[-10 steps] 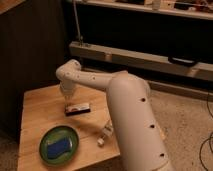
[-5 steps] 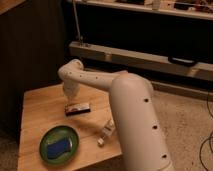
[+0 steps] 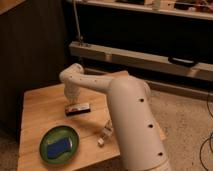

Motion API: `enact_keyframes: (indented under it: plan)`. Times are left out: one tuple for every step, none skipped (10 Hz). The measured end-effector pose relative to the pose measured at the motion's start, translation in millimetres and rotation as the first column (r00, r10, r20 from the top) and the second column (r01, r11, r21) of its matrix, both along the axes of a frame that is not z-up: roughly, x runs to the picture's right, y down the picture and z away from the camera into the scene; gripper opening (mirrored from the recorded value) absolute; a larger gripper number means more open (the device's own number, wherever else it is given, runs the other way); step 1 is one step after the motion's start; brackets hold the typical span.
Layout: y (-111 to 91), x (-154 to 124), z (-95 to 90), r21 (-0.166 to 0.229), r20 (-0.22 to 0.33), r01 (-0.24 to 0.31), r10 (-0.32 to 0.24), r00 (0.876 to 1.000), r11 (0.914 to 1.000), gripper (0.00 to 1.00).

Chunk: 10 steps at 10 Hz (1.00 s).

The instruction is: Push the eraser across the table

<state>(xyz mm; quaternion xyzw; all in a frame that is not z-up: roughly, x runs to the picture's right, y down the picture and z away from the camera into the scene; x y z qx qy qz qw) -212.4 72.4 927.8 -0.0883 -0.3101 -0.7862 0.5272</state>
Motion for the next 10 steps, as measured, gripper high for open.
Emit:
enact_keyframes:
  plan:
    - [1,1,0.4,-0.004,-0.002,-0.003,0.003,1.0,1.0,0.07]
    - [3,1,-1.3,-0.01,0.001,-0.007,0.007,1.0,0.9999,0.07]
    - [4,1,-3.0,-0.02,0.004,-0.004,0.004,1.0,0.9998,0.07]
    - [8,2,-5.0,-0.032,0.008,0.005,-0.005,1.0,0.9995,0.07]
    - [12,0,-7.9,-0.045,0.014,0.015,-0.014,1.0,0.9989,0.07]
    - [18,3,-10.0,-0.06,0.015,0.021,-0.02,1.0,0.998,0.07]
    - [22,5,-12.3,-0.07,0.017,0.024,-0.023,1.0,0.9973,0.07]
    - [28,7,-16.4,-0.085,0.021,0.03,-0.028,0.999,0.996,0.07]
    - [34,10,-20.0,-0.095,0.024,0.036,-0.034,0.999,0.9948,0.07]
    - [38,13,-23.1,-0.1,0.025,0.042,-0.04,0.999,0.9941,0.07]
